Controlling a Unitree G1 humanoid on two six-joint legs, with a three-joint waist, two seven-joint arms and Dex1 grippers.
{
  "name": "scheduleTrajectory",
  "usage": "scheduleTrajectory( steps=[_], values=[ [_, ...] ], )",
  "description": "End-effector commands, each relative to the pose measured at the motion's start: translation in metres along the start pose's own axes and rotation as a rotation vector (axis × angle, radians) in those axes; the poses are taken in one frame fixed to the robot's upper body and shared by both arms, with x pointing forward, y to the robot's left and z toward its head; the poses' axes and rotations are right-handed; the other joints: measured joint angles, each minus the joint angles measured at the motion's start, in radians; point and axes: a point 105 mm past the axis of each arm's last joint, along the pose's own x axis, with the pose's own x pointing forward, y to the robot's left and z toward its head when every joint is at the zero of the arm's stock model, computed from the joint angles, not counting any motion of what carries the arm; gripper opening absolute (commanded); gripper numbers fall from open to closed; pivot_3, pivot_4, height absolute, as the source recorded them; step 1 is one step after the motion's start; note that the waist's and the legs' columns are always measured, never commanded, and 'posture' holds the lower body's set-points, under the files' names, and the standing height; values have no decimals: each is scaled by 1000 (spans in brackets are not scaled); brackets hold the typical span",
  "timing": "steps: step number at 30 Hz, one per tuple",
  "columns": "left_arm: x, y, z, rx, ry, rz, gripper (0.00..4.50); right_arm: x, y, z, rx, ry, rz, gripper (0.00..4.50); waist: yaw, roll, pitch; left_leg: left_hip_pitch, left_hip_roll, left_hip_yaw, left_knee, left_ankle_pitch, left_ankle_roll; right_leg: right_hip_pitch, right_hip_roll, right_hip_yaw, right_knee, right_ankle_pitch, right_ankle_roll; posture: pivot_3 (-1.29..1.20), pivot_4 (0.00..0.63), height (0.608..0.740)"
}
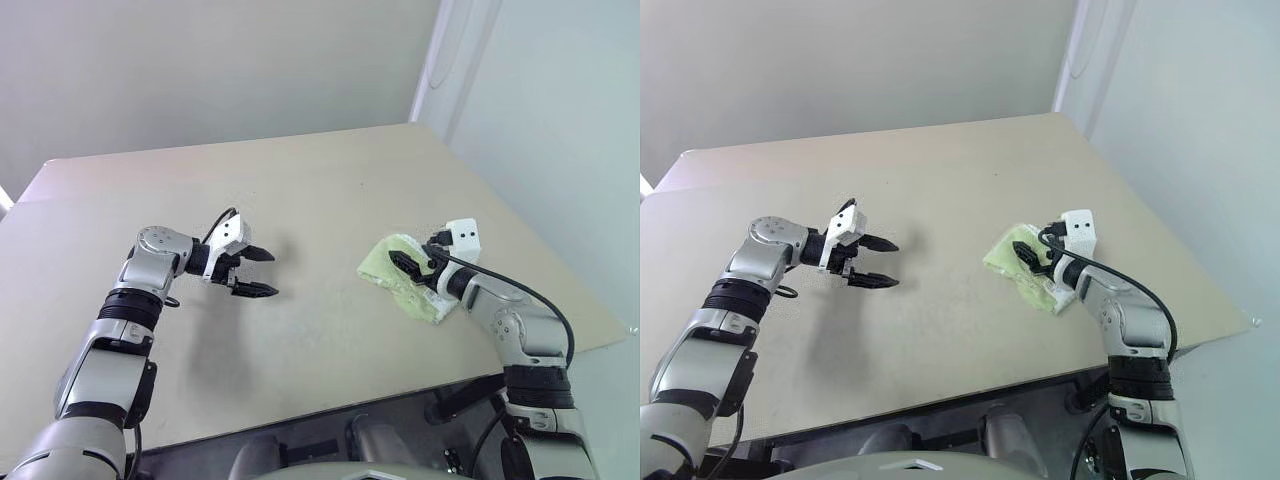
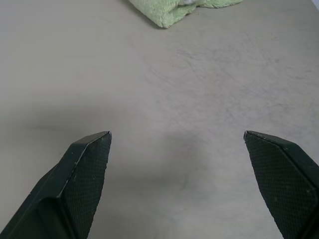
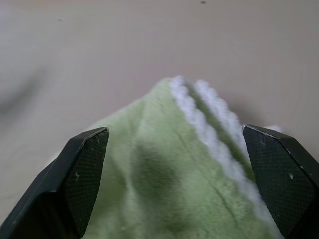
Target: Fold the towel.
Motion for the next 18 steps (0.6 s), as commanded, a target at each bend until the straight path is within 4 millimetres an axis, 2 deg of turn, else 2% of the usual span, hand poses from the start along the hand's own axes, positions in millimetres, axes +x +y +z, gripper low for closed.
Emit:
scheduleTrajectory(
  steps=[1, 3, 5, 9, 15, 18],
  values=[
    [-9, 4, 13, 33, -46, 30, 4500, 9, 3, -1, -52, -5, -5, 4474, -1, 0, 0, 0, 0, 0, 0, 0, 0, 0, 0, 0, 0, 0, 0, 0, 0, 740],
    [-9, 3, 14, 35, -47, 34, 4500, 13, 2, -14, -82, 39, -23, 4474, -1, 0, 0, 0, 0, 0, 0, 0, 0, 0, 0, 0, 0, 0, 0, 0, 0, 740],
    [-10, 3, 14, 35, -47, 35, 4500, 15, 1, -19, -102, 55, -31, 4474, 0, 0, 0, 1, 0, 0, 0, 0, 0, 0, 0, 0, 1, 0, 0, 0, 0, 740],
    [-11, 4, 14, 33, -48, 43, 4500, 19, -11, -42, -196, 133, -105, 4474, -1, -2, -1, 1, 0, 0, 0, 0, 0, 1, 0, 0, 1, 0, 0, 0, 0, 740],
    [-11, 5, 13, 30, -49, 49, 4500, 21, -10, -48, -208, 140, -105, 4474, -1, -5, -3, 1, 0, 0, 0, 0, 0, 5, 0, 0, 1, 0, 0, 0, 0, 740],
    [-10, 6, 10, 22, -50, 57, 4500, 19, -17, -47, -220, 141, -131, 4474, -1, -5, -4, 2, 0, 0, 0, 0, 0, 7, 0, 0, 1, 0, 0, 0, 0, 740]
  ],
)
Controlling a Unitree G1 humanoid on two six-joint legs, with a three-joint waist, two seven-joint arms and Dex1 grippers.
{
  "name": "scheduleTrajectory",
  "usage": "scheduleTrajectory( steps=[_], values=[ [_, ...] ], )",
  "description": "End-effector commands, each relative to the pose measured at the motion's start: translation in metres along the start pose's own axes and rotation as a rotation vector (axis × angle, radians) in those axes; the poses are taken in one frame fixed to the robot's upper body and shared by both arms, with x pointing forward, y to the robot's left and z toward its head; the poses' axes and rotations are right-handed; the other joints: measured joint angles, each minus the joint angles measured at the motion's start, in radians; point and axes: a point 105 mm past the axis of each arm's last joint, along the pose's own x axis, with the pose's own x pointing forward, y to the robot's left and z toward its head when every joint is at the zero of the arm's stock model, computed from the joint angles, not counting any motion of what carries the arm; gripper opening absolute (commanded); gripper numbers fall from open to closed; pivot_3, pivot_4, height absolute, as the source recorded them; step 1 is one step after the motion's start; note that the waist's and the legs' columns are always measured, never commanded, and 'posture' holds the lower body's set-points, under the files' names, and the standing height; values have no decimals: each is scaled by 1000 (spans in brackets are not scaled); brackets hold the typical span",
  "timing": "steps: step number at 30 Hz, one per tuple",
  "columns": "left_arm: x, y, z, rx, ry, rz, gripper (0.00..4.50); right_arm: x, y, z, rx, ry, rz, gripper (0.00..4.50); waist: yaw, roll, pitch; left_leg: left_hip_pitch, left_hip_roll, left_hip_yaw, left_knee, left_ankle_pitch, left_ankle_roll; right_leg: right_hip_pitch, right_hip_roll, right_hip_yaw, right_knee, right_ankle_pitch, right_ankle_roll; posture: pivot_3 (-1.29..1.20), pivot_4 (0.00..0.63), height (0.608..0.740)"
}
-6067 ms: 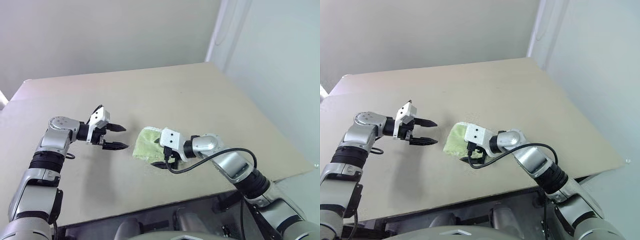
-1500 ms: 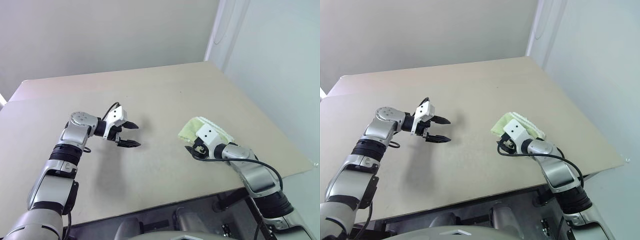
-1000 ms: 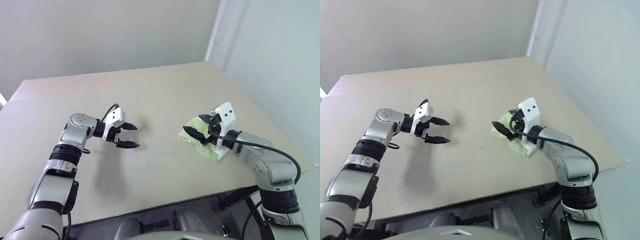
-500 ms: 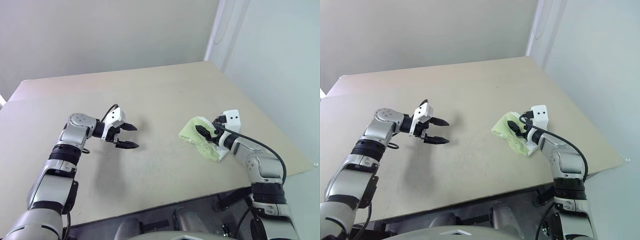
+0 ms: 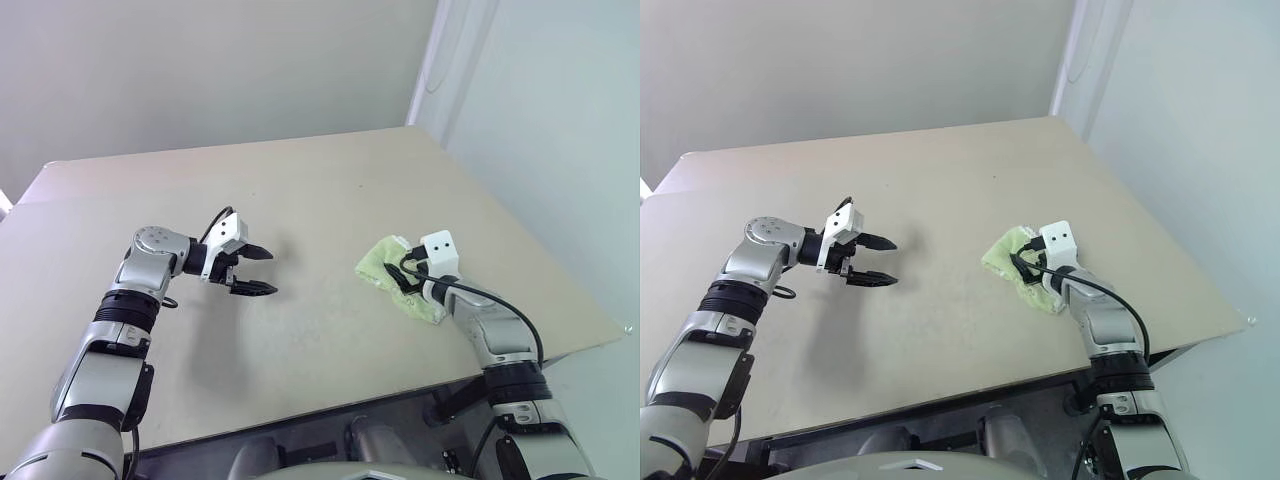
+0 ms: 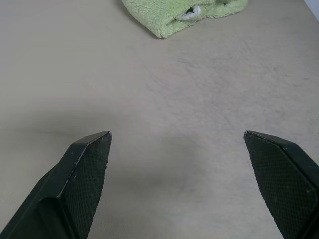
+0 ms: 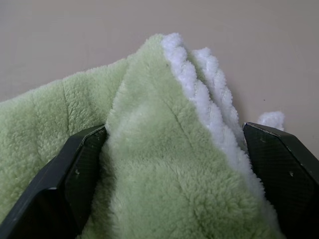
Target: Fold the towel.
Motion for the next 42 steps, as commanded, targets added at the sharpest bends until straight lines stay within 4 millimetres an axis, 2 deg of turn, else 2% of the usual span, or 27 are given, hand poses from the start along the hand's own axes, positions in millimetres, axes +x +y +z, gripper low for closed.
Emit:
scheduleTrajectory(
  steps=[1, 5, 8, 12, 15, 20, 23, 26, 29, 32, 36, 42],
  values=[
    [-6, 6, 7, 25, -35, 33, 4500, -1, -11, -17, -9, 70, -48, 4474, 0, 0, 0, 0, 0, 0, 0, 0, 0, 0, 0, 0, 0, 0, 0, 0, 0, 740],
    [-5, 7, 5, 21, -38, 38, 4500, -4, -11, -9, -1, 45, -37, 4474, 0, 0, 0, 0, 0, 0, 0, 0, 0, 0, 0, 0, 0, 0, 0, 0, 0, 740],
    [-5, 9, 4, 19, -44, 46, 4500, -7, -12, 8, 34, -17, -30, 4474, 2, 0, 0, 0, 0, 0, 0, 0, 0, 0, 0, 0, 0, 0, 0, 0, 0, 740],
    [-4, 10, 4, 17, -59, 54, 4500, -15, -17, 42, 117, -151, -16, 4474, 2, 1, 0, -1, 0, 0, 0, 0, 0, -3, 0, 0, 0, 0, 0, 0, 0, 740],
    [-4, 10, 4, 16, -59, 55, 4500, -21, -21, 57, 137, -207, -17, 4474, 2, 1, 0, -1, 0, 0, 0, 0, 0, -5, 0, 0, 0, 0, 0, 0, 0, 740],
    [-4, 11, 4, 16, -60, 56, 4500, -26, -23, 65, 138, -233, -17, 4474, 1, 1, 1, -1, 0, 0, 0, 0, 0, -6, 0, 0, 0, 0, 0, 0, 0, 740],
    [-8, 15, 13, -5, -102, 72, 4500, -48, -10, 93, 143, -344, 90, 4474, 2, 3, 2, -1, 0, 0, 0, 0, 0, -6, 0, 0, 0, 0, 0, 0, 0, 740],
    [-13, 16, 17, -17, -125, 78, 4500, -67, 5, 104, 139, -389, 202, 4474, 2, 3, 2, -2, 0, -1, 0, 0, 0, -7, 0, 0, 0, 0, 0, 0, 0, 740],
    [-16, 17, 19, -32, -160, 93, 4500, -84, 19, 107, 126, -394, 308, 4474, 3, 3, 2, -2, 0, -1, 0, 0, 0, -7, 0, 0, 0, 0, 1, 0, 0, 740],
    [-19, 19, 21, -47, -183, 107, 4500, -92, 30, 107, 108, -387, 372, 4474, 2, 3, 2, -2, 0, -1, 0, 0, 0, -7, 0, 0, -1, 0, 1, 0, 0, 740],
    [-17, 17, 31, -36, -279, 129, 4500, -121, 50, 78, 11, -278, 535, 4474, 8, 3, 2, -2, 0, -1, 0, 0, 0, -6, 0, -1, -1, -1, 1, 0, 0, 740],
    [-19, 13, 31, -30, -315, 139, 4500, -130, 58, 64, -70, -253, 578, 4474, 3, 2, 2, -1, 0, 1, 0, 0, 0, -4, 0, 0, -1, -1, 1, 0, 0, 740]
  ],
)
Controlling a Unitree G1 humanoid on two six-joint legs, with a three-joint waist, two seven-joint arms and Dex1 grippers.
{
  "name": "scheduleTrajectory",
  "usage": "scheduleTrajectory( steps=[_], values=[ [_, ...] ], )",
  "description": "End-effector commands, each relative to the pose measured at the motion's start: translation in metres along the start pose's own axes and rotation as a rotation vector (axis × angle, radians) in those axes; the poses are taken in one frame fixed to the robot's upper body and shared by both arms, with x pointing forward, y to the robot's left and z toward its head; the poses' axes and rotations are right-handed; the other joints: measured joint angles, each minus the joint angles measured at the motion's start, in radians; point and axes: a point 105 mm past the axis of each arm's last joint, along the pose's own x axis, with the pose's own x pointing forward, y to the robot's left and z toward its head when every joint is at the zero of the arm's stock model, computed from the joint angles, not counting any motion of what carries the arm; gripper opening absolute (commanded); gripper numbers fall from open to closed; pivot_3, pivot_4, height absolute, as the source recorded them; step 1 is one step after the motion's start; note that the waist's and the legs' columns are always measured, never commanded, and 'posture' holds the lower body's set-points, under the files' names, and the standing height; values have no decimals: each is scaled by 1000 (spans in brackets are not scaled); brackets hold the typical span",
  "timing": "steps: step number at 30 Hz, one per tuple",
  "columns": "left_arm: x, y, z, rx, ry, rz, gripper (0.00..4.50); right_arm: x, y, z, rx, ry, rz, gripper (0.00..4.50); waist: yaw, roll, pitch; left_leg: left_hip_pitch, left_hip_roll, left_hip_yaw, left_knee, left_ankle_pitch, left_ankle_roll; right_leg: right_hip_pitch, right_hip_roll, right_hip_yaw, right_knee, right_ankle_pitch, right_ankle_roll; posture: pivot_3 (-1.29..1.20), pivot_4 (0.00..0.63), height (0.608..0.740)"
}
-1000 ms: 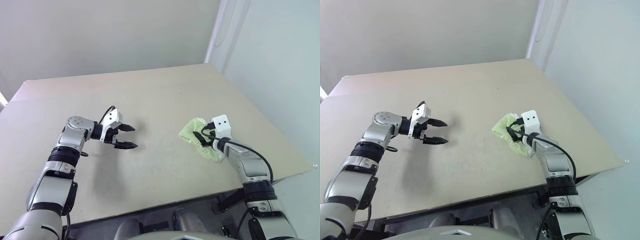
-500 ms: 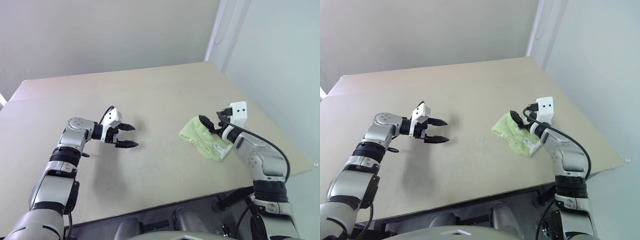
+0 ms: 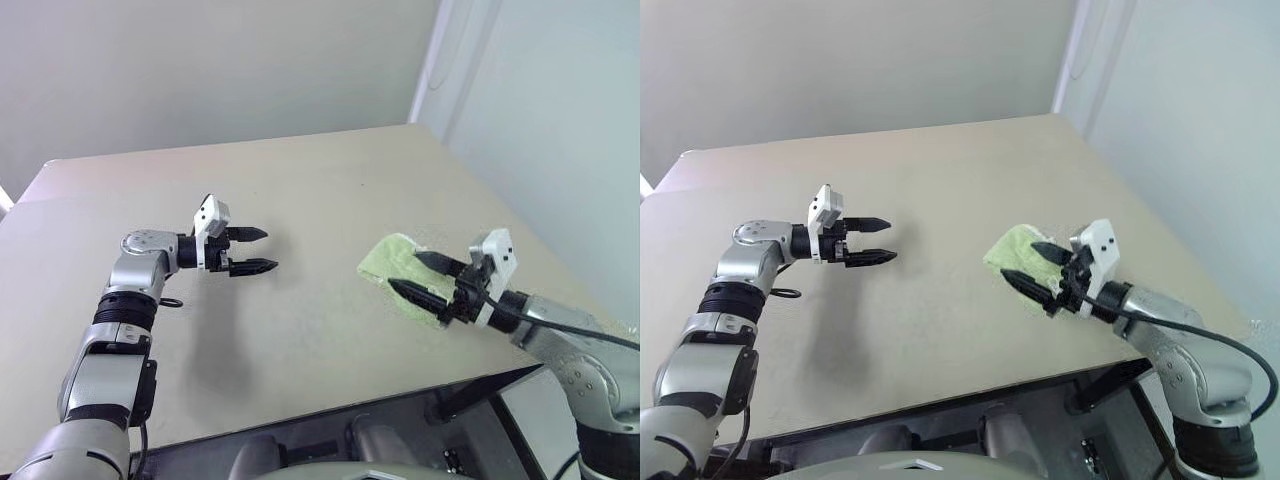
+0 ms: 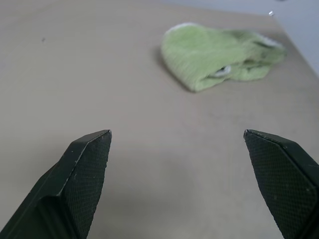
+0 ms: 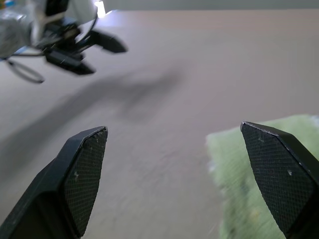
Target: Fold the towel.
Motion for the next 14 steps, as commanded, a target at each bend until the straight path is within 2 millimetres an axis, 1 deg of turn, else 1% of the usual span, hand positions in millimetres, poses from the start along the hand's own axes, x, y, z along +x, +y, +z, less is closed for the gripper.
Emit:
scheduleTrajectory(
  steps=[1, 5, 9, 12, 14],
  values=[
    [-5, 1, 13, 38, -53, 23, 4500, -1, 8, 10, -84, -31, 34, 4474, 0, 0, 0, 0, 0, 0, 0, 0, 0, 0, 0, 0, 0, 0, 0, 0, 0, 740],
    [-6, -3, 9, 37, -47, 13, 4500, 4, 10, 7, -118, -17, 57, 4474, 0, 0, 0, 1, 0, 0, 0, 0, 0, 0, 0, 0, 1, 0, 0, 0, 0, 740],
    [-9, -13, 6, 22, -42, -5, 4500, 2, 10, 5, -128, -16, 63, 4474, 2, 0, 0, 0, 0, 0, 0, 0, 0, -1, 0, 0, -1, 0, 0, 0, 0, 740],
    [-18, -24, 1, 10, -11, -29, 4500, -1, 7, 4, -128, -15, 59, 4474, 0, 0, 0, 0, 0, 0, 0, 0, 0, -2, 0, 0, -2, 0, 0, 0, 0, 740],
    [-21, -28, 0, 4, -3, -34, 4500, -2, 6, 3, -128, -15, 58, 4474, 1, 0, 0, 0, 0, 0, 0, 0, 0, -2, 0, 0, -2, 0, 0, 0, 0, 740]
  ],
)
